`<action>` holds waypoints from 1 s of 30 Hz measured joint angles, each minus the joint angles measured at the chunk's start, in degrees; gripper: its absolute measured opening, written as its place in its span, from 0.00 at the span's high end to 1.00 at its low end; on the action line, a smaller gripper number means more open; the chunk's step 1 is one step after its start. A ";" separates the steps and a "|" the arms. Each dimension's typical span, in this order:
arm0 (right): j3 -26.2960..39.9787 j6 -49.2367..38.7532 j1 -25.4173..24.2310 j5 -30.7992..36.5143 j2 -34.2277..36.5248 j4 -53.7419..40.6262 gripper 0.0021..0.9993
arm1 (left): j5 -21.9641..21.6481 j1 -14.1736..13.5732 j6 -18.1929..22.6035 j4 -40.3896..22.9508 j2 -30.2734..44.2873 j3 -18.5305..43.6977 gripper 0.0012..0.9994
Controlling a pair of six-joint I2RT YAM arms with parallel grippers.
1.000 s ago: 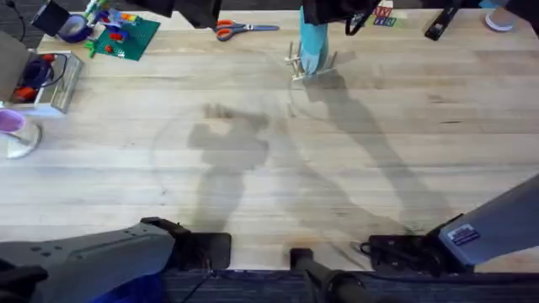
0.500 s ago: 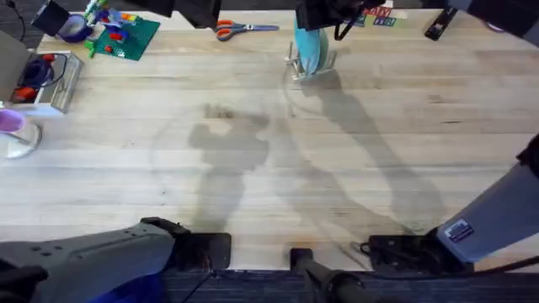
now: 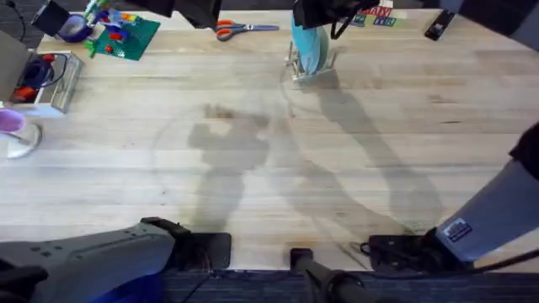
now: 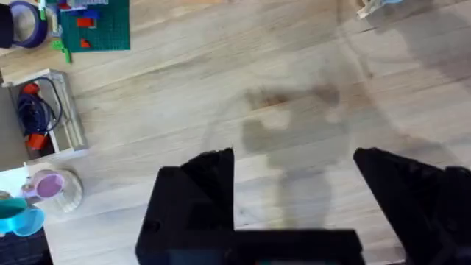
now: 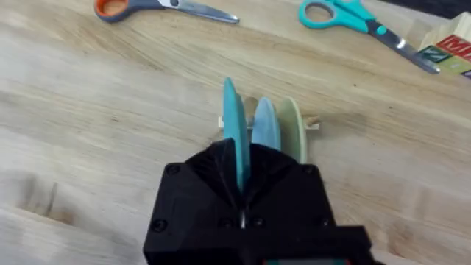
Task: Pick up the plates from the table one by one and place each into a slot on the dish rack.
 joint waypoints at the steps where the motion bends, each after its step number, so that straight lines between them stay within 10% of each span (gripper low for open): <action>1: 0.00 -0.05 0.00 0.00 0.40 0.10 0.97 | -0.01 0.00 0.00 -0.02 0.00 0.00 0.01; 30: 0.00 -1.92 -0.66 0.22 3.56 0.98 0.97 | 0.00 0.00 0.00 0.04 0.00 0.00 0.01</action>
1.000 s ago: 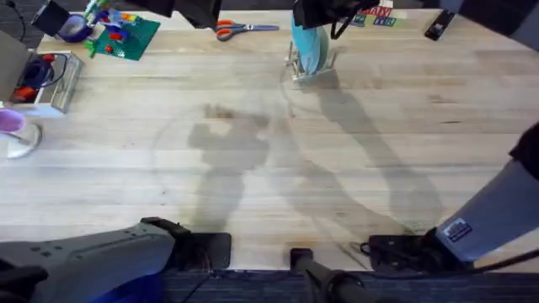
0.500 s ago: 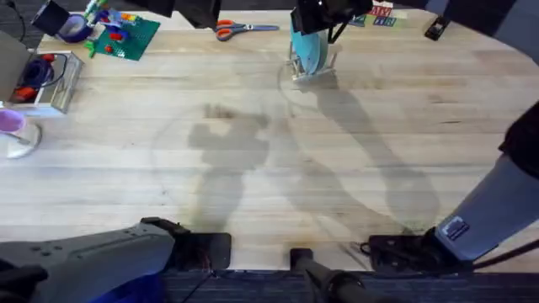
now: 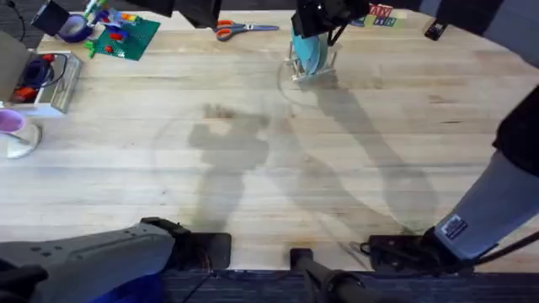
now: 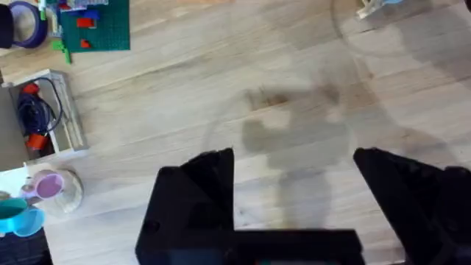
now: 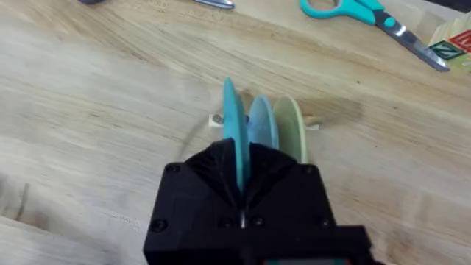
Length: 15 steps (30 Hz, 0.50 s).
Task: Pick up the plates from the table one by one and place each into a slot on the dish rack.
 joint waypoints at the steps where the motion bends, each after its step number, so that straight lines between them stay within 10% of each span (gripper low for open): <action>1: 0.00 0.00 0.00 0.00 0.01 0.02 0.97 | 0.00 0.00 0.00 0.00 0.00 0.00 0.01; 15: 0.04 -0.02 0.07 -0.02 0.50 0.44 0.97 | 0.00 0.00 0.00 0.00 0.00 0.00 0.01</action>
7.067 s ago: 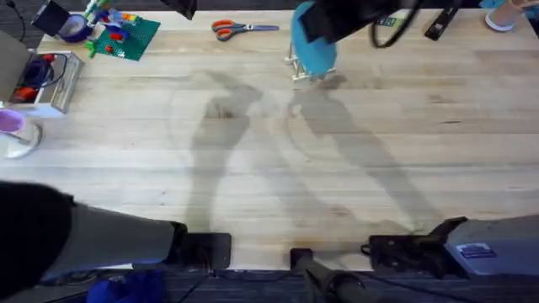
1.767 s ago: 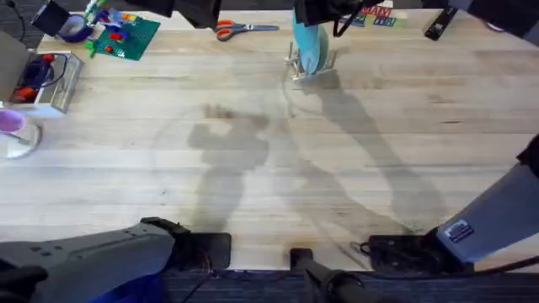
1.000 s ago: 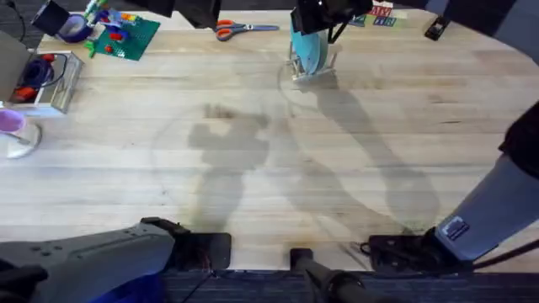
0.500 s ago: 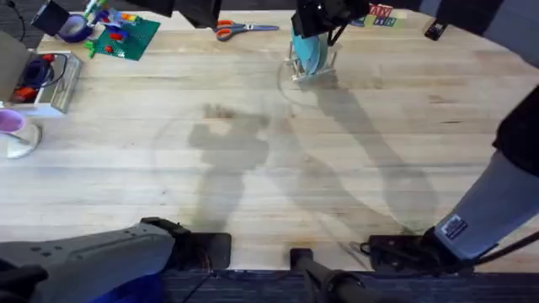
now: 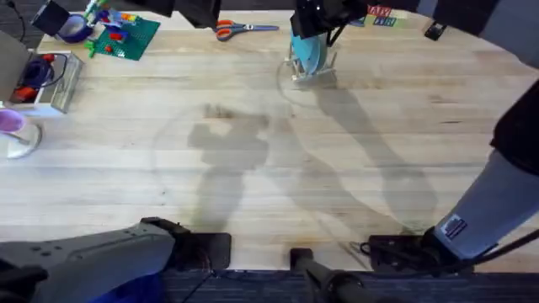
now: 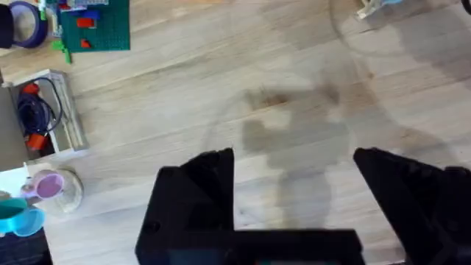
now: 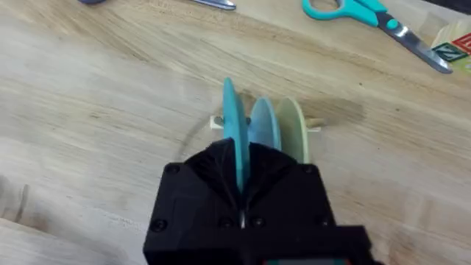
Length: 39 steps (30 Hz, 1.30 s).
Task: Pick up the plates from the table one by one and place each into a slot on the dish rack.
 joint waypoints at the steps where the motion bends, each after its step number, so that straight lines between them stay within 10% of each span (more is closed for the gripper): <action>1: 0.00 0.02 0.00 0.00 0.00 -0.01 0.97 | -0.02 0.00 0.00 0.00 0.00 0.00 0.01; 39: 0.15 0.00 0.11 0.00 0.48 -0.66 0.87 | 0.00 0.00 0.00 0.00 0.00 0.00 0.01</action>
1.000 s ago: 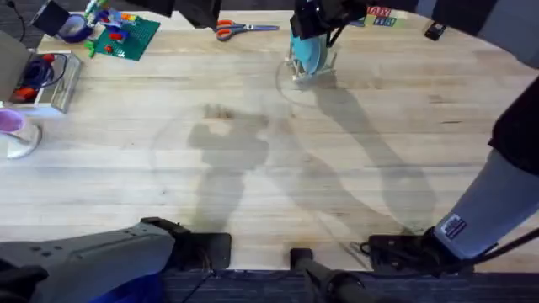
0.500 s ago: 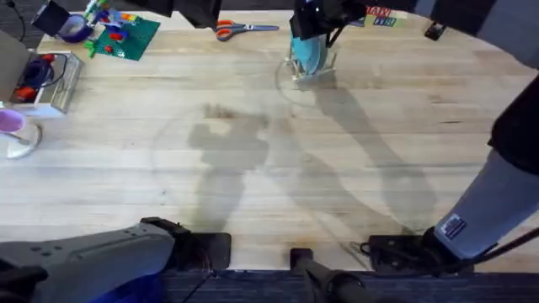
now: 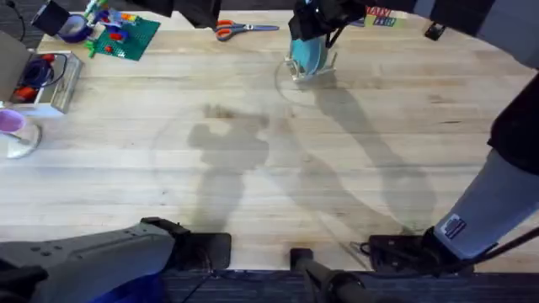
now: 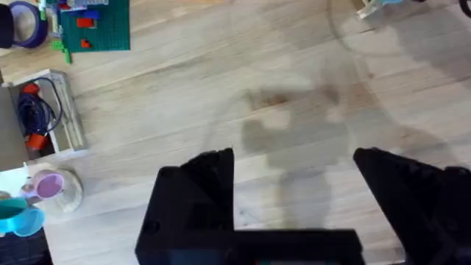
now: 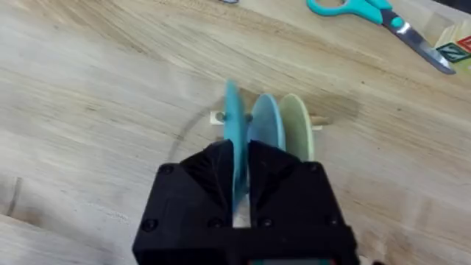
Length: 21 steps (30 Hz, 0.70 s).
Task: Pick up the plates from the table one by one and place each into a slot on the dish rack.
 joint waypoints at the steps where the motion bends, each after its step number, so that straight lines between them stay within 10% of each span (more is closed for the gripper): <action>1: 0.00 -0.04 0.00 0.02 0.02 0.02 0.85 | -0.02 0.00 0.00 0.00 0.00 0.00 0.01; 21: 0.00 -1.57 0.04 0.00 0.04 0.00 0.75 | -0.02 0.00 0.00 0.29 0.00 0.00 0.01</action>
